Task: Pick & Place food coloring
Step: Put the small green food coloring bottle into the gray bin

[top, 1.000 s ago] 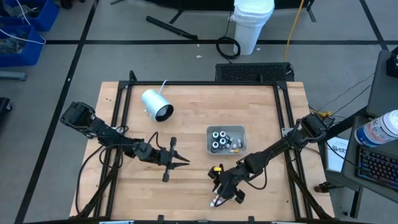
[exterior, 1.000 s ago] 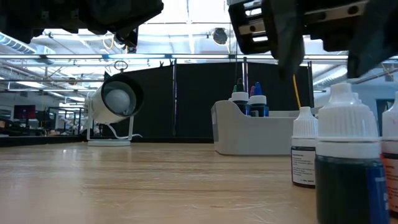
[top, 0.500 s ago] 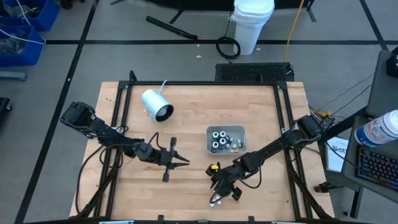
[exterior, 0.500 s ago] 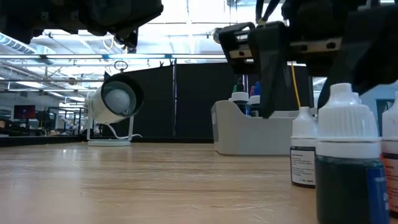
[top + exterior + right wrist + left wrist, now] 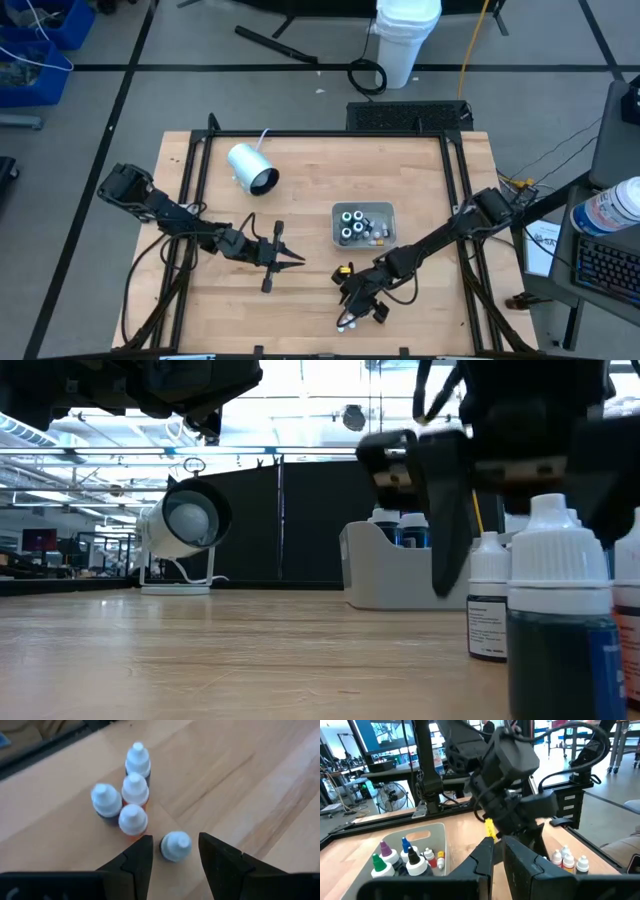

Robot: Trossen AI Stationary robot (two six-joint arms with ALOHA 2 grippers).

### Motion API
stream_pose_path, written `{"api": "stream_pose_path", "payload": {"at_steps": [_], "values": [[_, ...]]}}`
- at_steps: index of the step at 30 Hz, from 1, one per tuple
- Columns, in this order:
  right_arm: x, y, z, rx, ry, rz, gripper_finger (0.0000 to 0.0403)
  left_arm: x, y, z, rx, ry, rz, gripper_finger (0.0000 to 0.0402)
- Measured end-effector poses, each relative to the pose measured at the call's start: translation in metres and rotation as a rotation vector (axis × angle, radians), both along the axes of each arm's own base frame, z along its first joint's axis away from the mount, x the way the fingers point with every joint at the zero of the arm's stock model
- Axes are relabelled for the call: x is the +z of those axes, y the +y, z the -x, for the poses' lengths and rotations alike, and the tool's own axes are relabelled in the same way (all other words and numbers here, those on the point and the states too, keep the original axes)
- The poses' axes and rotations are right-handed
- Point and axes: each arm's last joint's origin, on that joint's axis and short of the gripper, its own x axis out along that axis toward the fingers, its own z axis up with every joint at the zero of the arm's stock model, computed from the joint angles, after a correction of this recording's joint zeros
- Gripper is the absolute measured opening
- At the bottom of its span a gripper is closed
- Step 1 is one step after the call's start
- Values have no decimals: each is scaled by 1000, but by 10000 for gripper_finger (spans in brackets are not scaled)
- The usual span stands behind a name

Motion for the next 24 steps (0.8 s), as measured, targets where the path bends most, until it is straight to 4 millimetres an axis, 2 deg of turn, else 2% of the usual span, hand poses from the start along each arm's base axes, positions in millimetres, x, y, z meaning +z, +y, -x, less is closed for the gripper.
{"api": "stream_pose_path", "payload": {"at_steps": [11,24], "values": [[9,-1,-1,-15,-27,-29,148,-1,0,0,0,11,-5,47],[8,1,0,-53,25,-85,148,-1,0,0,0,11,-6,47]]}}
